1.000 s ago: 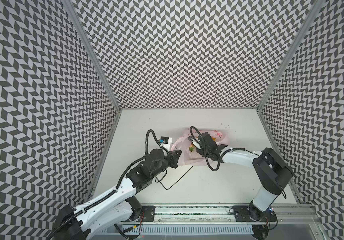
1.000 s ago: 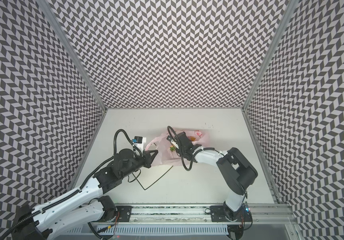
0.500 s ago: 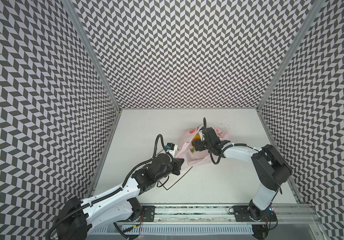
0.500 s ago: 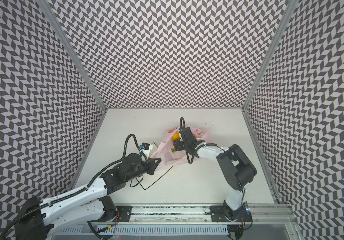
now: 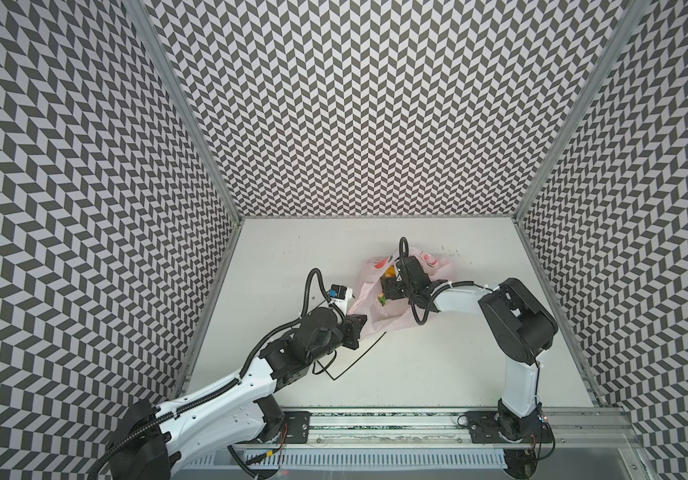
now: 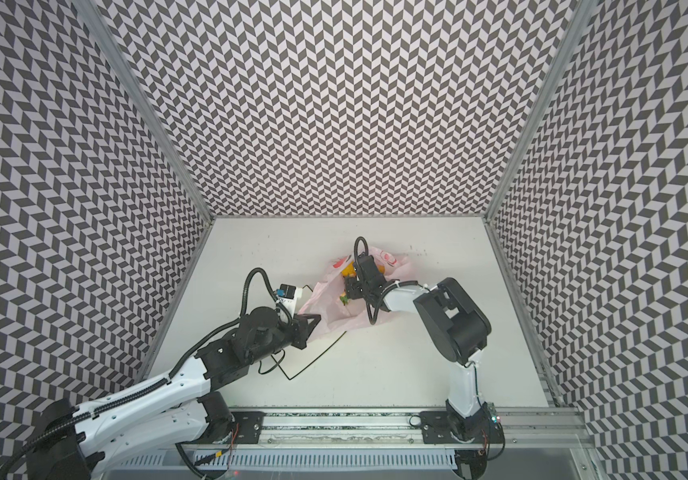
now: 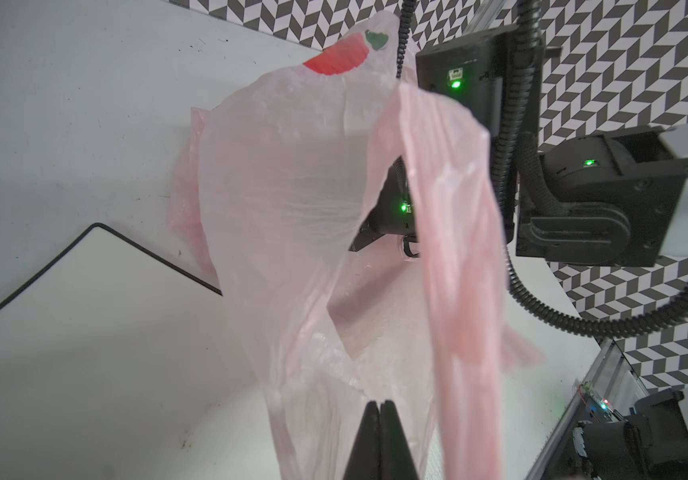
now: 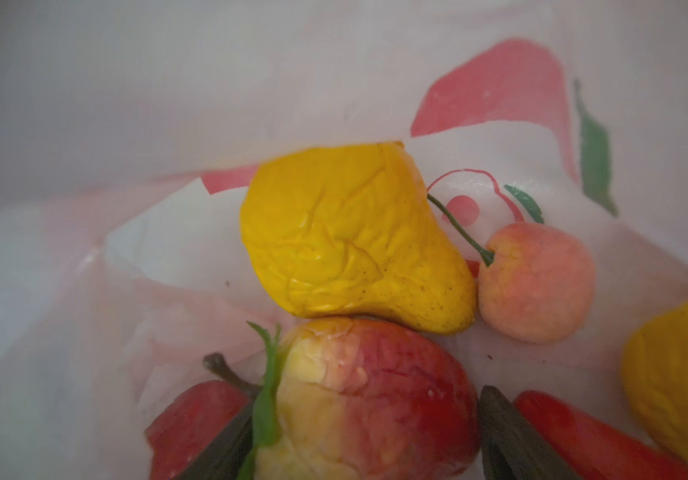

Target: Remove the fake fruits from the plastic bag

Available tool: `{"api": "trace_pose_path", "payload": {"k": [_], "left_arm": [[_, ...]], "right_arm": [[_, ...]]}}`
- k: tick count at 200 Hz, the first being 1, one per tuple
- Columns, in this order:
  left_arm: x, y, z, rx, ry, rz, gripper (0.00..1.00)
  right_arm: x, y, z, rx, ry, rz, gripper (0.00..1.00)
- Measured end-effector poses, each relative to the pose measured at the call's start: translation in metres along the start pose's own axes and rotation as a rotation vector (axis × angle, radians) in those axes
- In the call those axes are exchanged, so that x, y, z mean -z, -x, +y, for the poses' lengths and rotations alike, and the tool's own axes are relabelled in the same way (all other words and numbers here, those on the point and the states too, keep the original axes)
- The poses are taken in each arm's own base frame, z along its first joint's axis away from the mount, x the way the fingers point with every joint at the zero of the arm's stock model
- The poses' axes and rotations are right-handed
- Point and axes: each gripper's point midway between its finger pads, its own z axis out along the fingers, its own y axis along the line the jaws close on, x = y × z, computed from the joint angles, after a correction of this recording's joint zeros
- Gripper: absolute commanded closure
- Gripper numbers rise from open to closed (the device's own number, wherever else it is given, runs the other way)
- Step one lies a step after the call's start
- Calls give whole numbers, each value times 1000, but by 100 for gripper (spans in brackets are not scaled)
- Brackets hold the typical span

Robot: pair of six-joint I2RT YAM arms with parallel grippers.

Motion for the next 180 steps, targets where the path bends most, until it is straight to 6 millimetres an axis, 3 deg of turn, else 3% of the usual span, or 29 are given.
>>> {"api": "trace_pose_path", "payload": {"k": [30, 65, 134, 180], "left_arm": [[1, 2, 1, 3, 7, -10, 100], [1, 5, 4, 17, 23, -26, 100], [-4, 30, 14, 138, 70, -125, 100], [-8, 46, 22, 165, 89, -159, 100]], "right_arm": [[-2, 5, 1, 6, -3, -14, 54], [6, 11, 3, 32, 7, -24, 64], [86, 27, 27, 142, 170, -98, 73], [115, 18, 36, 211, 260, -115, 77]]}}
